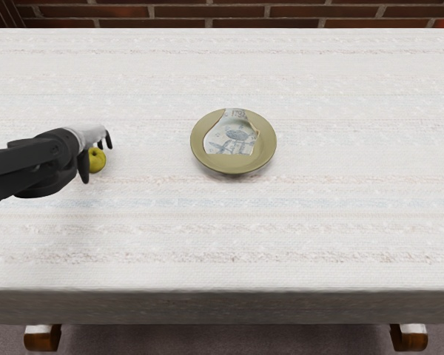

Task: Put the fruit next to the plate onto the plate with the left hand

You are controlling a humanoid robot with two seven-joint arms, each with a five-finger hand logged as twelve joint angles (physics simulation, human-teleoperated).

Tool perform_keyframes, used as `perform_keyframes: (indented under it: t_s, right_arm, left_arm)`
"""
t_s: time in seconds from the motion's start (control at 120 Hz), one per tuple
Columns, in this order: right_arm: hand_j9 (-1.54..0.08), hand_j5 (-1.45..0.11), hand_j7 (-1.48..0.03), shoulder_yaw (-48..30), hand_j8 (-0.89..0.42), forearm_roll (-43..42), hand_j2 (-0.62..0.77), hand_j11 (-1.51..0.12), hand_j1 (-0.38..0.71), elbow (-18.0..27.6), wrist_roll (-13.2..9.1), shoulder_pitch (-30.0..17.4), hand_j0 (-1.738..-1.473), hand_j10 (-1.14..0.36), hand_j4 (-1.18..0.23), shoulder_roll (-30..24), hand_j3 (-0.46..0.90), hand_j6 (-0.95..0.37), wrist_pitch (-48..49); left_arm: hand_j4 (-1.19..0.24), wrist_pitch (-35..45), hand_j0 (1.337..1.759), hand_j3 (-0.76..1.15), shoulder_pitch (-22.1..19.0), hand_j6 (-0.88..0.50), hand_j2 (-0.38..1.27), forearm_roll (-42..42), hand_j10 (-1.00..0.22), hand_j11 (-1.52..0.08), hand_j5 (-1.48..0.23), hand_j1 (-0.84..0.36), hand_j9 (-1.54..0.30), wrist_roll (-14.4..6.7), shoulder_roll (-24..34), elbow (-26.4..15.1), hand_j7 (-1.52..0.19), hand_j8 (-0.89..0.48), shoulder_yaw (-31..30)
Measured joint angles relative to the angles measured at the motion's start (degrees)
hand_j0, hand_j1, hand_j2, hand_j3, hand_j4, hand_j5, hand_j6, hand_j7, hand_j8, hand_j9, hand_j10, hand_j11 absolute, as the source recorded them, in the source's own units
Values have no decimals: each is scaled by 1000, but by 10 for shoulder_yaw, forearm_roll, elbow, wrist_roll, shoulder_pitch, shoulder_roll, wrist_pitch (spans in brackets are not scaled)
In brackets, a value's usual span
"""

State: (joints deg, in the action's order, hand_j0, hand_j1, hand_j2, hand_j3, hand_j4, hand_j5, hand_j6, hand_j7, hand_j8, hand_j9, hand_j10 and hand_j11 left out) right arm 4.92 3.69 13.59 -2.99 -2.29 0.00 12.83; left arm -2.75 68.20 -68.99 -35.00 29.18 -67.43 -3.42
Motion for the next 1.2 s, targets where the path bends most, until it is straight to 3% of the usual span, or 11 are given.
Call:
perform_keyframes:
  t_s: [0.45, 0.717, 0.85, 1.2]
  right_arm:
    - [-16, -16, -16, 0, -12, 0, -3, -16, -334, 0, 0, 0, -1658, -12, -12, 0, 0, -12, 0]
    - [-16, -16, -16, 0, -12, 0, -3, -16, -334, 0, 0, 0, -1658, -12, -12, 0, 0, -12, 0]
    - [-16, -16, -16, 0, -12, 0, -3, -16, -334, 0, 0, 0, -1658, -12, -12, 0, 0, -12, 0]
    - [-17, -16, -17, 0, -12, 0, -3, -17, -334, 0, 0, 0, -1658, -12, -13, 0, 0, -12, 0]
  left_arm:
    - [-517, 1, 1658, 0, -3, -475, 105, -2, -506, -650, -634, -243, -651, 0, 1, 4, -650, -496, -9]
    - [-626, 1, 1656, 0, -4, -508, 306, -2, -613, -806, -785, -276, -807, 0, 7, 5, -800, -486, -10]
    - [-659, 0, 1653, 0, -4, -449, 400, 0, -649, -881, -864, -326, -880, 0, 8, 5, -876, -432, -9]
    - [-651, -1, 1652, 0, 11, -385, 424, 20, -716, -986, -990, -341, -981, 0, 14, 15, -979, -396, -6]
